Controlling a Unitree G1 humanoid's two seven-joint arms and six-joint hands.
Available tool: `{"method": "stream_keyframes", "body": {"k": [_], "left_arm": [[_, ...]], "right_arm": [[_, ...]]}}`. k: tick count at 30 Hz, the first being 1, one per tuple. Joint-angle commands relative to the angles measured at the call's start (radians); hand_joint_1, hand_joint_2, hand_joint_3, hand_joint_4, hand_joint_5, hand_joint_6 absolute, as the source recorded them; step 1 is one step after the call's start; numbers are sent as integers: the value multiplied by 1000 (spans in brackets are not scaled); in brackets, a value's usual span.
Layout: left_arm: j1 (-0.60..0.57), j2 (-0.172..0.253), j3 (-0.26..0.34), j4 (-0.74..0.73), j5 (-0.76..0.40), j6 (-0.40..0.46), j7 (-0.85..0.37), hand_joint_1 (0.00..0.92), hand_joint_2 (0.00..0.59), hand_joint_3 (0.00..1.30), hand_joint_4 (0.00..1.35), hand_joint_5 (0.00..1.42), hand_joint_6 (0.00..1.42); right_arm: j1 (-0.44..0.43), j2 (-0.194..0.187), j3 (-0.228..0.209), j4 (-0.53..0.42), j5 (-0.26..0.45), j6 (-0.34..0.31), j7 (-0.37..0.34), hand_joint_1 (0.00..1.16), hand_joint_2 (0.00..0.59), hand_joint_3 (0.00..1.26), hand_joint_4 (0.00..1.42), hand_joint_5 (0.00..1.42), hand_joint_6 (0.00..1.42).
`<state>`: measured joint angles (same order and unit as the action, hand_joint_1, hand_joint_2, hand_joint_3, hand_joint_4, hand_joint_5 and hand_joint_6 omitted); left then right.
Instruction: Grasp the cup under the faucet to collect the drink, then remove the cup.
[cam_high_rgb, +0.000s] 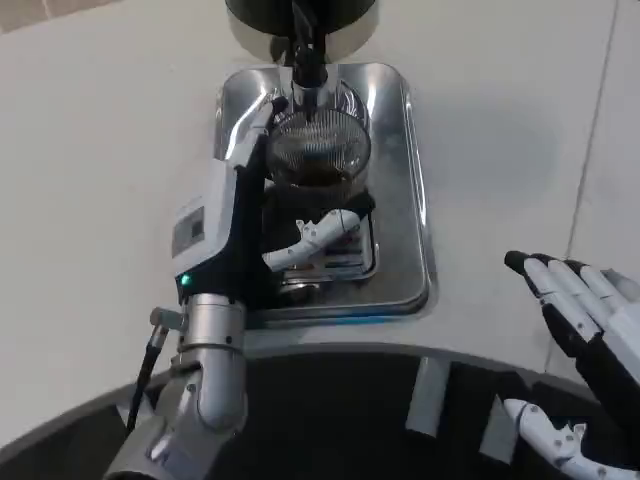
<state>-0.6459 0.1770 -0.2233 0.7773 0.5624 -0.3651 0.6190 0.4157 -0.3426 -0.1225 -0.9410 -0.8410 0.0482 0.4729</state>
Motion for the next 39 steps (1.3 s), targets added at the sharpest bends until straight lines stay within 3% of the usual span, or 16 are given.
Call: {"method": "stream_keyframes", "body": {"k": [1,6,8,10,13,20,30,39], "left_arm": [[0,-18,-25,28,24,54,13,474,57,443,548,813,1010],[-21,-64,-18,56,3,100,74,650,96,902,992,1240,1411],[-26,-80,-12,63,-8,92,94,685,100,1040,1097,1328,1424],[-27,-86,-9,59,-15,79,112,680,99,1099,1144,1352,1424],[-18,-85,4,37,-31,53,124,692,84,1135,1196,1349,1424],[23,-64,14,-15,-37,29,105,701,73,1156,1180,1333,1424],[165,-1,23,-193,-36,12,44,724,52,1190,1166,1333,1424],[306,51,82,-406,-57,1,-23,722,48,1207,1152,1346,1424]], "right_arm": [[-1,10,6,-5,-8,12,13,213,493,0,0,0,0],[-24,10,3,-3,-12,32,28,210,492,0,0,0,0],[-26,7,0,-3,-12,39,34,208,489,0,0,0,0],[-25,6,-6,-7,-10,46,40,207,490,0,0,0,0],[-25,4,-9,-9,-8,53,47,205,487,0,0,0,0],[-48,-5,0,15,4,47,46,201,487,0,0,0,0],[-121,-38,5,80,48,36,32,198,538,0,0,0,0],[-110,-63,-25,90,69,-12,-19,208,558,0,0,0,0]]}}
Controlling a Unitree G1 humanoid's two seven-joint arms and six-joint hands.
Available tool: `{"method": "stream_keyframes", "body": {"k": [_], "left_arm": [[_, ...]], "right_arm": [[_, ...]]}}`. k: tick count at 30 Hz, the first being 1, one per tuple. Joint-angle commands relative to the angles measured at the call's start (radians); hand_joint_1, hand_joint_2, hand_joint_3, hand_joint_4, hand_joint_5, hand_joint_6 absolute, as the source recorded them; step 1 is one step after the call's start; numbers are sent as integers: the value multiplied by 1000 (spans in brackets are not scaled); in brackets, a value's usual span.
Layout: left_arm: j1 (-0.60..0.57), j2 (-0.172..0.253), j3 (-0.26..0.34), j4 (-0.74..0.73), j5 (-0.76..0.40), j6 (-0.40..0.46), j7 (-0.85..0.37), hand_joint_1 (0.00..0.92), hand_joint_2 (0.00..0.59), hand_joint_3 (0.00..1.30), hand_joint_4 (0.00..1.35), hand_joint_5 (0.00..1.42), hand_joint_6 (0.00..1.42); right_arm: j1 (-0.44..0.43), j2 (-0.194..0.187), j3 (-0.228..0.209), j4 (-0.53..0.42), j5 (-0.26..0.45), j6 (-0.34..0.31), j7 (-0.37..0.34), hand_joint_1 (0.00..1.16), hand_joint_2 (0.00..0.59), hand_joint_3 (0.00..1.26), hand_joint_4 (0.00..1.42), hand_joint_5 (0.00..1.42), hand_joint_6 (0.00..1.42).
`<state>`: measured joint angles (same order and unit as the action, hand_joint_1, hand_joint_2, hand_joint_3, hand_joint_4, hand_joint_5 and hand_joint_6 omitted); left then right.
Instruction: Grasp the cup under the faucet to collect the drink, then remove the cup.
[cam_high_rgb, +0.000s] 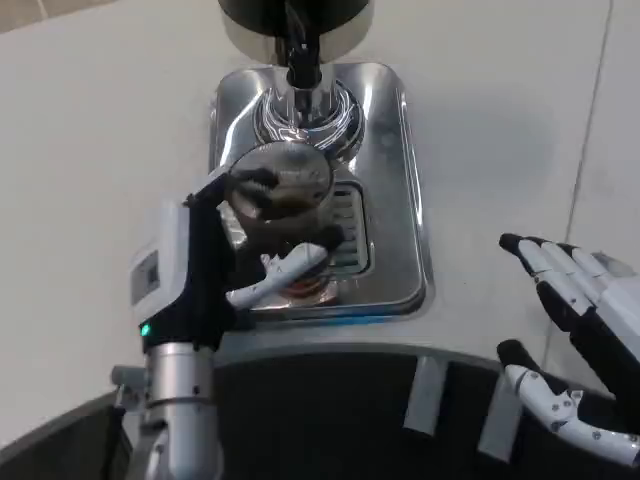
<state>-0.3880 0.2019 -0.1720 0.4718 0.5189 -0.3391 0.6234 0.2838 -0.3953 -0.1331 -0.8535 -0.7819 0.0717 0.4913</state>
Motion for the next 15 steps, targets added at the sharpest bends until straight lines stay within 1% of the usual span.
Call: {"method": "stream_keyframes", "body": {"k": [1,4,7,11,15], "left_arm": [[63,32,36,-123,-15,-26,-38,722,47,1208,1152,1346,1424],[119,42,58,-204,-23,-27,-70,722,47,1210,1152,1346,1424],[187,46,81,-305,-30,-29,-103,721,46,1211,1152,1346,1424],[248,41,97,-393,-26,-32,-137,711,42,1215,1152,1333,1424],[297,41,105,-465,-18,-48,-157,706,40,1216,1152,1340,1424]], "right_arm": [[25,-11,-15,5,12,-41,-42,210,559,0,0,0,0],[35,-16,-12,15,19,-62,-57,214,562,0,0,0,0],[46,-17,-1,29,27,-108,-90,217,564,0,0,0,0],[53,-16,6,64,40,-167,-137,219,566,0,0,0,0],[59,-15,-2,103,45,-216,-193,221,567,0,0,0,0]]}}
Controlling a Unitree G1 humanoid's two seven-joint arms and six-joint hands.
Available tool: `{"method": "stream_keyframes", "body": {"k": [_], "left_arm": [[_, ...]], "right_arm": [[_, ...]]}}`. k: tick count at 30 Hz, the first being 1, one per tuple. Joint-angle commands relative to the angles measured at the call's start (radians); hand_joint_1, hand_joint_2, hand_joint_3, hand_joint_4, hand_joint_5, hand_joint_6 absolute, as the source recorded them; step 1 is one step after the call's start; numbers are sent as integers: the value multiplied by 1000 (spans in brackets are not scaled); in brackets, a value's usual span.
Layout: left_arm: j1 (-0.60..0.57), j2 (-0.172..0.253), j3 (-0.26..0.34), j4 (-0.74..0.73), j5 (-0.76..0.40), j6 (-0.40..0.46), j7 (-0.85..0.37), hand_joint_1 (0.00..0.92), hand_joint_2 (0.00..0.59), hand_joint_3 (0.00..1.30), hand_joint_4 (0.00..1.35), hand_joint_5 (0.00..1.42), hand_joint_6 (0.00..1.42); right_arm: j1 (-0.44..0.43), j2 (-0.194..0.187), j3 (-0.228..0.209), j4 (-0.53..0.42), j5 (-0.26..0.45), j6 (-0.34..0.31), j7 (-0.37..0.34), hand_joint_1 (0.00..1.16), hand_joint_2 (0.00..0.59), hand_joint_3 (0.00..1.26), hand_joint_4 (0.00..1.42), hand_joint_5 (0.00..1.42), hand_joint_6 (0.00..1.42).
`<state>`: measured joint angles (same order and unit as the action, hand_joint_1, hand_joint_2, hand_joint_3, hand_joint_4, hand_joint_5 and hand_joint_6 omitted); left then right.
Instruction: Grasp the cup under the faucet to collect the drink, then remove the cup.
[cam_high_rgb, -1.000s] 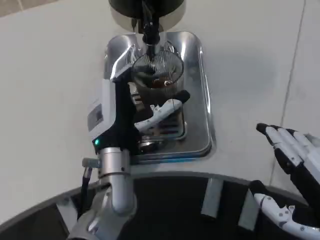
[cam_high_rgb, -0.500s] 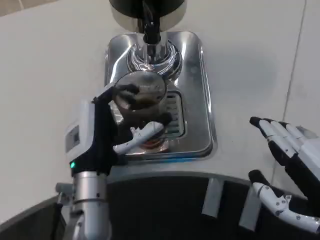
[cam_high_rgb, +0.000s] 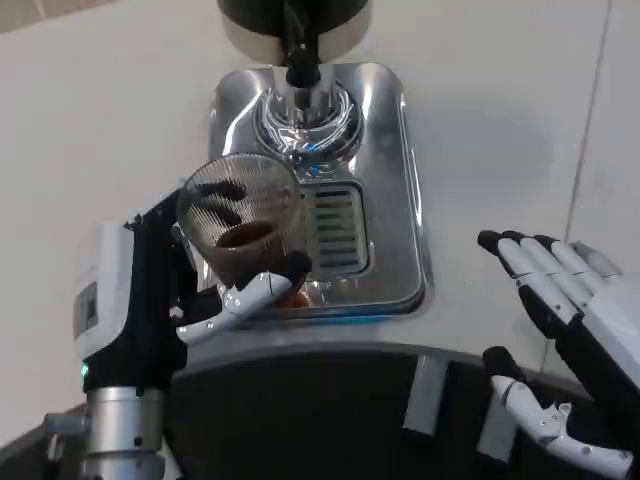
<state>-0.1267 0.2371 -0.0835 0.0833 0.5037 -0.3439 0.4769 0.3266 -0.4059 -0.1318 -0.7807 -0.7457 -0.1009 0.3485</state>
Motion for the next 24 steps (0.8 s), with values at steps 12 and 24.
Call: {"method": "stream_keyframes", "body": {"k": [12,24], "left_arm": [[180,40,64,-237,-5,-104,-103,699,42,1217,1138,1346,1424],[284,41,91,-350,-22,-189,-177,696,47,1217,1138,1346,1424]], "right_arm": [[121,-1,-29,51,10,-169,-170,25,561,0,0,0,0],[165,-17,-74,6,37,-268,-182,12,559,0,0,0,0]]}}
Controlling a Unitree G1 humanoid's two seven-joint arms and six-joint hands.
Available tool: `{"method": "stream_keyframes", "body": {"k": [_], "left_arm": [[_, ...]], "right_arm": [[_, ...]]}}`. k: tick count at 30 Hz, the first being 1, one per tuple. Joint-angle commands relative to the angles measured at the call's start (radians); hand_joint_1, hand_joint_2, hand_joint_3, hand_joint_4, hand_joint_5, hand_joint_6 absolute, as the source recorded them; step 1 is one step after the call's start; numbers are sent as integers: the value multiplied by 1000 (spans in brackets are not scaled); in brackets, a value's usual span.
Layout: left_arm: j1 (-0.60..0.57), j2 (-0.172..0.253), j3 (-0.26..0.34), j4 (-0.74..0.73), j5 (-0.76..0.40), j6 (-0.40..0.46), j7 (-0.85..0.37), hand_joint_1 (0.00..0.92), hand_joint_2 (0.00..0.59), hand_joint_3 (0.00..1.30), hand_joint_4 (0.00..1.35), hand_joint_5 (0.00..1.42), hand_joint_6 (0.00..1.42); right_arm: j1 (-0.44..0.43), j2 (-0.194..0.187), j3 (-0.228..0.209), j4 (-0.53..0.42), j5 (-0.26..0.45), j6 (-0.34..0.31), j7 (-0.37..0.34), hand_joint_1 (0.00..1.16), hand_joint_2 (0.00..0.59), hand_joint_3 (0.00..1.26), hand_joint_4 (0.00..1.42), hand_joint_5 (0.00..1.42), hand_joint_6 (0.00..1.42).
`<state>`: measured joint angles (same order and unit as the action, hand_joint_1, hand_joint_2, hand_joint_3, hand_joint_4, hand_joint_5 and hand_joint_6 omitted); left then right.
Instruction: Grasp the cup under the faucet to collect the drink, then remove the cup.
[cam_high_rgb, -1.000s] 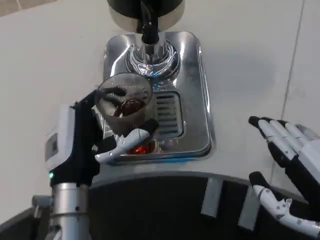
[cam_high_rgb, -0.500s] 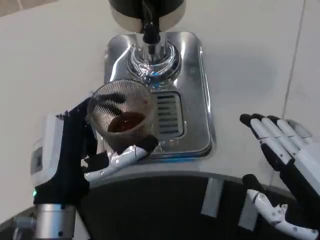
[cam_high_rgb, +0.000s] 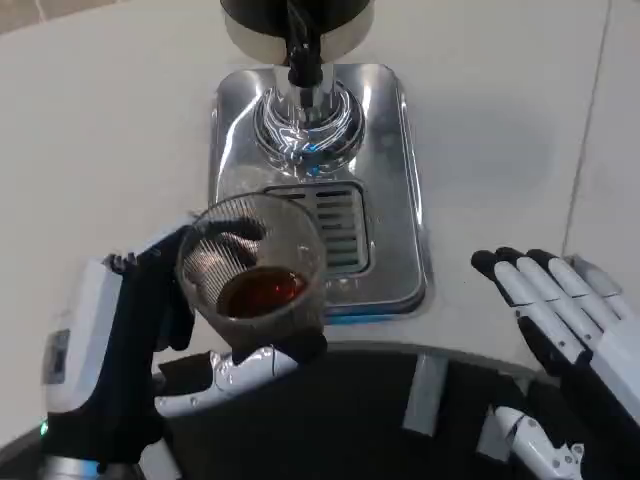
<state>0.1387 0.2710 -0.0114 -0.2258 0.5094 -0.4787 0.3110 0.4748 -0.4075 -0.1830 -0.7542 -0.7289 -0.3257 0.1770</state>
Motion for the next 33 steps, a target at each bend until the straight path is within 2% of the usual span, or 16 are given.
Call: {"method": "stream_keyframes", "body": {"k": [1,7,10,14,19,26,33], "left_arm": [[26,8,22,-48,-30,-63,-17,696,47,1217,1138,1346,1424],[61,1,40,-88,-28,-88,-40,695,47,1217,1126,1346,1424],[81,-8,41,-102,-27,-90,-49,695,47,1217,1125,1346,1424],[105,-13,40,-114,-36,-101,-65,695,47,1217,1125,1346,1424],[149,-21,36,-138,-47,-118,-85,695,47,1217,1125,1346,1424],[154,-47,33,-133,-44,-121,-90,695,47,1217,1125,1346,1424],[146,-45,37,-119,-51,-129,-100,692,50,1217,1125,1346,1424]], "right_arm": [[22,-22,-33,-25,31,-55,-5,12,558,0,0,0,0],[52,-46,-66,-41,68,-102,11,5,550,0,0,0,0],[72,-41,-80,-43,76,-119,8,1,549,0,0,0,0],[112,-19,-100,-51,77,-156,-9,0,548,0,0,0,0],[165,37,-110,-93,39,-188,-26,0,554,0,0,0,0],[186,89,-78,-105,-6,-195,-20,0,560,0,0,0,0],[214,125,-62,-142,-25,-194,-23,0,568,0,0,0,0]]}}
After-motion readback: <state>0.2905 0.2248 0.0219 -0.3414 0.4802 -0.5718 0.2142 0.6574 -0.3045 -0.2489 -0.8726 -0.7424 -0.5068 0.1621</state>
